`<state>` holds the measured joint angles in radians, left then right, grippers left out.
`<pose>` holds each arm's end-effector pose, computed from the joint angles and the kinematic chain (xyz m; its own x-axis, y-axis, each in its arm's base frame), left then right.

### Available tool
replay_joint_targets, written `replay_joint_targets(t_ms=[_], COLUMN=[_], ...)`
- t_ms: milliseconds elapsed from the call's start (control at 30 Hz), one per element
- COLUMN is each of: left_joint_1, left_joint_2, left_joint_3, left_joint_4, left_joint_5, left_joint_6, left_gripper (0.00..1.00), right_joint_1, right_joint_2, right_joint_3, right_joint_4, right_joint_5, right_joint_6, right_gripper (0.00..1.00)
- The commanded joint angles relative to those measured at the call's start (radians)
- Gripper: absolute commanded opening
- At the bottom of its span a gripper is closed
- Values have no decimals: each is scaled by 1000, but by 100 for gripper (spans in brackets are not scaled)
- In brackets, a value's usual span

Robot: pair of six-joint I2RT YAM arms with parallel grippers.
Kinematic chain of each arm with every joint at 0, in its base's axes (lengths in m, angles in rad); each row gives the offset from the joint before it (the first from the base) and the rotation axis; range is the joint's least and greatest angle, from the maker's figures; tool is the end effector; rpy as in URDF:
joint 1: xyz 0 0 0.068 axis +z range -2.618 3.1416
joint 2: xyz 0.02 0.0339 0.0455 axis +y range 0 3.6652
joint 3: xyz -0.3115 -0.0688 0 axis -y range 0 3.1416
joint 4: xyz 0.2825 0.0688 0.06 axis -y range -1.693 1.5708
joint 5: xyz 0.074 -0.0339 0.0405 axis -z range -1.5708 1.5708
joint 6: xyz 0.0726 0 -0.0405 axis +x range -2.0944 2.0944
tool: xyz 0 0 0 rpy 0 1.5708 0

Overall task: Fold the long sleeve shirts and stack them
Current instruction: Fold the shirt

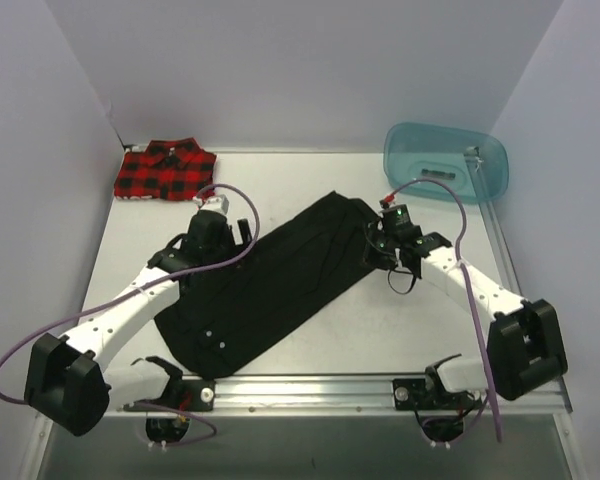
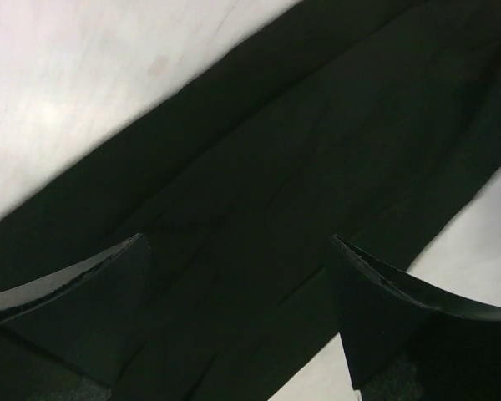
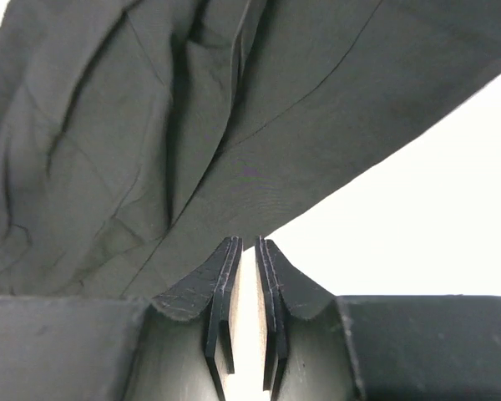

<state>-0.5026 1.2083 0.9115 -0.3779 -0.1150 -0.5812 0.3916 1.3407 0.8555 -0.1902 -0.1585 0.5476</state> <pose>0.2769 -0.1427 0.2882 -0.6771 -0.2502 -0.6920 0.0338 0.9289 -0.3688 0.3104 0.1406 0.2470 -0.7489 0.2470 -0.6150 -0.1181 0.8633 0.4906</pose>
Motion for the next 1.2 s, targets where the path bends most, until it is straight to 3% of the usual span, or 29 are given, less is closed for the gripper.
replay_joint_targets(t_ms=[0, 100, 300, 533, 667, 800, 867, 1000, 1167], left_joint_1=[4, 6, 12, 27, 27, -13, -56, -186, -209], left_joint_2=[-81, -124, -98, 57, 155, 267, 296, 346, 228], left_joint_3=[-166, -270, -329, -335, -330, -309, -271, -176, -122], left_joint_4=[-168, -168, -144, -64, 49, 215, 275, 424, 305], left_joint_5=[-78, -75, -91, 29, 165, 284, 328, 388, 298], left_joint_6=[-63, -109, -175, -239, -311, -423, -491, -533, -436], left_gripper=[94, 91, 85, 84, 83, 83, 84, 88, 93], right_joint_1=[26, 36, 39, 14, -26, -37, -49, -62, -47], right_joint_2=[67, 155, 330, 558, 719, 859, 909, 893, 613], right_joint_3=[-12, 19, 115, 301, 470, 814, 911, 1040, 829], right_joint_4=[9, 63, 117, 100, 61, -86, -106, -164, -169], right_joint_5=[45, 30, -3, 14, 4, 74, 74, 79, 115], right_joint_6=[31, 37, 28, 15, -27, -159, -187, -245, -308], right_gripper=[14, 15, 15, 18, 20, 23, 26, 34, 47])
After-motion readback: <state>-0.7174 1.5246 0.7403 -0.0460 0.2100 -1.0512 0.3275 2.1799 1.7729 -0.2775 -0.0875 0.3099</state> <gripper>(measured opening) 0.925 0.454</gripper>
